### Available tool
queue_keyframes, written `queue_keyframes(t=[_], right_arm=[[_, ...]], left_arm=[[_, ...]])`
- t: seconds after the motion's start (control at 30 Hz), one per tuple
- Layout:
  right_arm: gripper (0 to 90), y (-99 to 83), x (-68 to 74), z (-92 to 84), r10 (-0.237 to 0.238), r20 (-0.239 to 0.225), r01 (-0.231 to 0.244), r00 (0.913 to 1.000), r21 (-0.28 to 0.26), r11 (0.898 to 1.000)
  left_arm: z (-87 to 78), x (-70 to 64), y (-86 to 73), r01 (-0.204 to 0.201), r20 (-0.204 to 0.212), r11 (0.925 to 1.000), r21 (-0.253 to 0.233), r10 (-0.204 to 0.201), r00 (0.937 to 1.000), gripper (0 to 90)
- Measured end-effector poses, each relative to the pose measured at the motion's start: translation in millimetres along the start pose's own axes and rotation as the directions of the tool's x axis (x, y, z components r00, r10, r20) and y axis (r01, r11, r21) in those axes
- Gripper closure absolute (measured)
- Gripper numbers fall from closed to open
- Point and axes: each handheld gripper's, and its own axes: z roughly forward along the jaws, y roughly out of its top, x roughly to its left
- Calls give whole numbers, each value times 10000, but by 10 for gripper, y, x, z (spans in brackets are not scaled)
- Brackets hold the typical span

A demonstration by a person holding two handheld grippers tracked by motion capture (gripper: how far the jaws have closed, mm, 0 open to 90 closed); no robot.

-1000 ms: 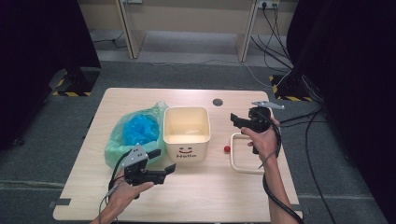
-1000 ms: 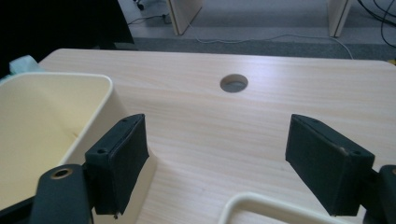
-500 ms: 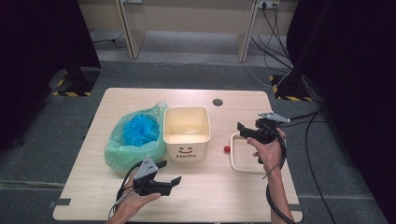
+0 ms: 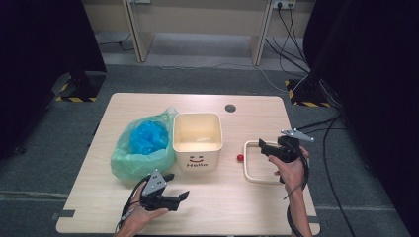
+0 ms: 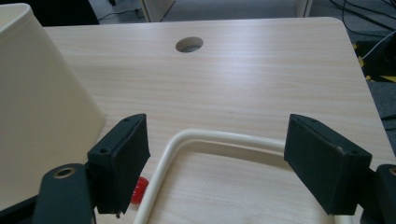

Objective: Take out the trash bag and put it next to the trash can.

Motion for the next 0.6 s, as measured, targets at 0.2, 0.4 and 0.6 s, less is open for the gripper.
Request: queue_keyframes(t=[0.2, 0.4, 0.6], right_arm=[[228, -64, -74, 21, 11, 170, -14, 9999, 147, 9999], [247, -121, -202, 50, 44, 547, -57, 9985, 236, 9997], [253, -213, -341, 89, 163, 947, -212, 9954, 510, 9985]], left_arm=[[38, 18, -50, 40, 6, 9998, 210, -40, 10000, 177], [63, 26, -70, -58, -96, 9989, 458, 63, 9999, 177], [129, 15, -132, -255, -200, 9889, 1465, 287, 9994, 177]])
